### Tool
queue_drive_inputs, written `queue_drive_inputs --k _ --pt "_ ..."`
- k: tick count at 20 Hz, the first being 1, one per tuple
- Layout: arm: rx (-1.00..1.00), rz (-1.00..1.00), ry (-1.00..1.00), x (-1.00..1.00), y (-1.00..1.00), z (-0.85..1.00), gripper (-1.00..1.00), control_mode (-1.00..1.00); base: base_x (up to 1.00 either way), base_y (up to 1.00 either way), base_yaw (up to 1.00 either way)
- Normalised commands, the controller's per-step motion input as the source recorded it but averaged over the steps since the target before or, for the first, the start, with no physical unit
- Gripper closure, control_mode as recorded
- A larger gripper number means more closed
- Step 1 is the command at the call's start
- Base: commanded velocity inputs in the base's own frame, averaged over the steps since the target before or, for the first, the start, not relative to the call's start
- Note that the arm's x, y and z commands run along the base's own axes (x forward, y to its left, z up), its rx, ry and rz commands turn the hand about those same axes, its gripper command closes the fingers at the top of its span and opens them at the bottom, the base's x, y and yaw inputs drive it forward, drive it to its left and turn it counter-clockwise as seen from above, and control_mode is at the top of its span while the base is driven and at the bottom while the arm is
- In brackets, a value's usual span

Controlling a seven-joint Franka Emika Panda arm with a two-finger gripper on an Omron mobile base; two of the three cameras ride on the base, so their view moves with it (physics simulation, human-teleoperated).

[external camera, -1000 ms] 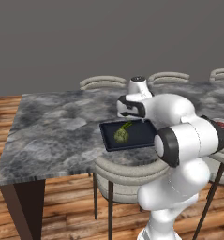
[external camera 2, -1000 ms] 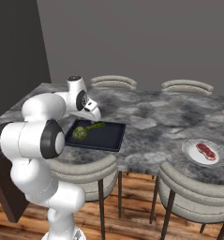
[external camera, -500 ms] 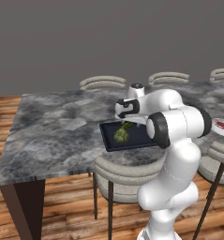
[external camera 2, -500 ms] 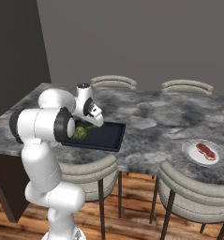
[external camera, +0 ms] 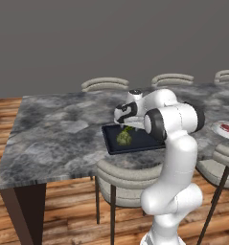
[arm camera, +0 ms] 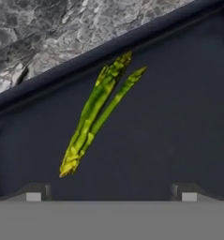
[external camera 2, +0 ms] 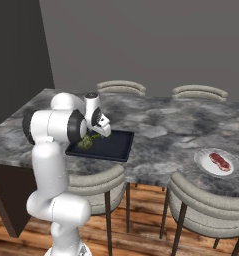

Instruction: Create a steak meal by picking up the steak and asparagus from the tray and placing them on the plate. Leave the artichoke on the tray.

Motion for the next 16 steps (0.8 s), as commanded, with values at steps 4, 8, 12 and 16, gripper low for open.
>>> queue_drive_inputs --k 4,8,12,16 --pt "0.00 0.00 0.00 0.41 0.00 -0.27 -1.00 -1.00 0.00 0.00 0.00" --pt "0.00 0.00 0.00 0.38 0.00 -0.28 -1.00 -1.00 0.00 0.00 0.00" --pt "0.00 0.00 0.00 0.35 0.00 -0.28 -1.00 -1.00 0.00 0.00 0.00" --pt "0.00 0.00 0.00 0.30 0.00 -0.30 -1.00 -1.00 0.00 0.00 0.00"
